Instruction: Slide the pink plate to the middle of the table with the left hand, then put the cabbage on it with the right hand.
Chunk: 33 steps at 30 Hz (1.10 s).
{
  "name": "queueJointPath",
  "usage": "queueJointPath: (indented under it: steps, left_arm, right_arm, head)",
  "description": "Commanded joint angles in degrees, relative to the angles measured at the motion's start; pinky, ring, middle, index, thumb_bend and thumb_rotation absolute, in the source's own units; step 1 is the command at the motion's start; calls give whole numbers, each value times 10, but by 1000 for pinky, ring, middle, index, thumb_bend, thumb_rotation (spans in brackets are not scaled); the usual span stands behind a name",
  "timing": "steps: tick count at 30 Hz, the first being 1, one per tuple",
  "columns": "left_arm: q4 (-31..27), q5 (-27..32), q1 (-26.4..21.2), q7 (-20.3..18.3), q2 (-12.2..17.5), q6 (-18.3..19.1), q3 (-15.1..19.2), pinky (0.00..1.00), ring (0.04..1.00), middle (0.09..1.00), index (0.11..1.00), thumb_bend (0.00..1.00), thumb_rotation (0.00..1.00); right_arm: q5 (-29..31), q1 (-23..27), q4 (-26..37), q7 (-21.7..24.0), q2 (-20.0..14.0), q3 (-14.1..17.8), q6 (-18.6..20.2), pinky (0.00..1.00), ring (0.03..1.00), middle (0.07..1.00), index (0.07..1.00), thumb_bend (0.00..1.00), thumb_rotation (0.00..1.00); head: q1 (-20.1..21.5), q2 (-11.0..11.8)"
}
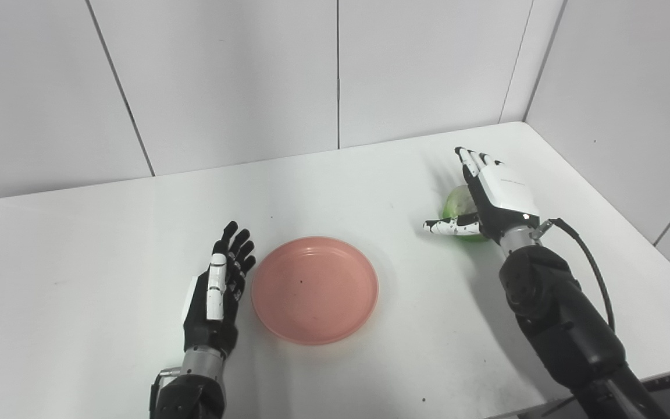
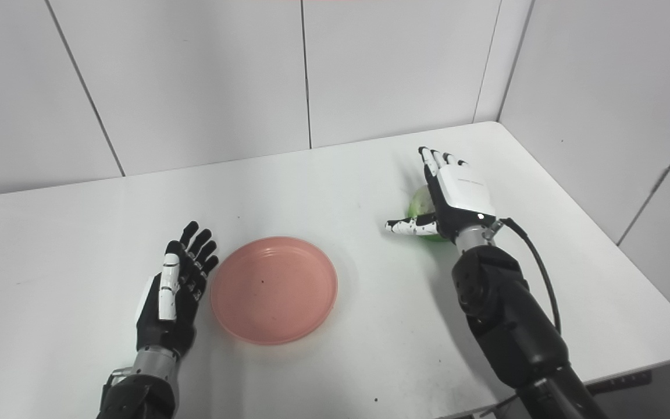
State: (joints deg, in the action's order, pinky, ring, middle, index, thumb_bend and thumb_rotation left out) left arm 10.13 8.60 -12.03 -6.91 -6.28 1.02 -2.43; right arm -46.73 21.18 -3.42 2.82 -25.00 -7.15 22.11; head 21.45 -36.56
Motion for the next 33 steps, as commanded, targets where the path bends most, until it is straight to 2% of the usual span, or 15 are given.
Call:
queueJointPath:
  steps: [1, 10, 12, 13, 16, 18, 20, 25, 26, 27, 28, 29, 30, 31, 33]
  left_arm:
    - [0, -2, 7, 2, 8, 13, 2, 948, 945, 944, 941, 521, 1000]
    - [-5, -6, 7, 2, 9, 20, -1, 939, 937, 942, 940, 523, 1000]
    - [-4, -7, 7, 2, 9, 19, -1, 932, 933, 940, 937, 522, 1000]
    - [-5, -8, 7, 3, 9, 21, -1, 931, 931, 938, 934, 520, 1000]
    - [-10, -4, 7, 2, 9, 30, -1, 935, 932, 938, 935, 519, 1000]
    - [-11, -4, 6, 1, 10, 32, -2, 949, 937, 942, 940, 519, 1000]
    - [-9, -3, 5, 0, 10, 30, -2, 944, 935, 941, 938, 513, 1000]
    - [-13, -1, 5, 1, 9, 38, 0, 946, 936, 940, 940, 510, 1000]
    - [-14, -1, 5, 1, 9, 40, 0, 948, 937, 941, 942, 509, 1000]
    - [-13, -3, 4, 2, 9, 40, 0, 949, 938, 942, 944, 509, 1000]
    - [-13, -4, 4, 2, 10, 39, -1, 945, 936, 942, 944, 509, 1000]
    - [-14, -4, 4, 2, 10, 40, 0, 944, 936, 941, 943, 509, 1000]
    - [-15, -3, 5, 2, 10, 40, 0, 944, 934, 941, 942, 506, 1000]
    - [-16, -4, 5, 2, 10, 39, -1, 942, 933, 940, 942, 503, 1000]
    - [-15, -6, 5, 2, 11, 37, -1, 940, 932, 939, 941, 502, 1000]
  right_arm:
    - [-7, 24, 5, -25, -8, 8, -2, 1000, 995, 967, 968, 972, 461]
    - [4, 25, -25, -59, -1, 17, -7, 1000, 1000, 992, 958, 951, 417]
    - [14, 25, -29, -66, 2, 21, -11, 998, 1000, 999, 953, 924, 369]
    - [23, 24, -31, -70, 4, 25, -16, 938, 992, 1000, 947, 912, 307]
    - [42, 22, -35, -79, 8, 30, -27, 856, 972, 995, 937, 905, 240]
    - [53, 19, -37, -80, 8, 28, -34, 719, 916, 975, 918, 878, 110]
    - [57, 18, -40, -80, 5, 23, -41, 601, 814, 928, 899, 854, 22]
    - [66, 21, -37, -81, 9, 26, -35, 466, 595, 800, 802, 776, 0]
    - [67, 22, -36, -82, 11, 27, -32, 428, 527, 735, 760, 651, 0]
    - [66, 22, -35, -83, 12, 28, -28, 409, 492, 702, 738, 586, 0]
    - [65, 23, -35, -84, 13, 28, -26, 384, 467, 578, 670, 554, 0]
    - [65, 23, -35, -87, 14, 29, -23, 375, 459, 535, 646, 543, 0]
    - [66, 24, -34, -88, 16, 30, -20, 322, 407, 493, 582, 524, 0]
    - [67, 25, -34, -88, 18, 32, -16, 290, 395, 480, 539, 518, 0]
    - [69, 25, -33, -86, 20, 34, -10, 291, 413, 504, 509, 517, 0]
  head:
    - [0, 0]
    - [1, -3]
    - [1, -4]
    - [1, -4]
    - [0, -6]
    - [0, -6]
    - [0, -6]
    - [2, -10]
    - [2, -10]
    - [2, -10]
    - [2, -10]
    - [3, -13]
    - [3, -14]
    - [3, -14]
    - [3, -14]
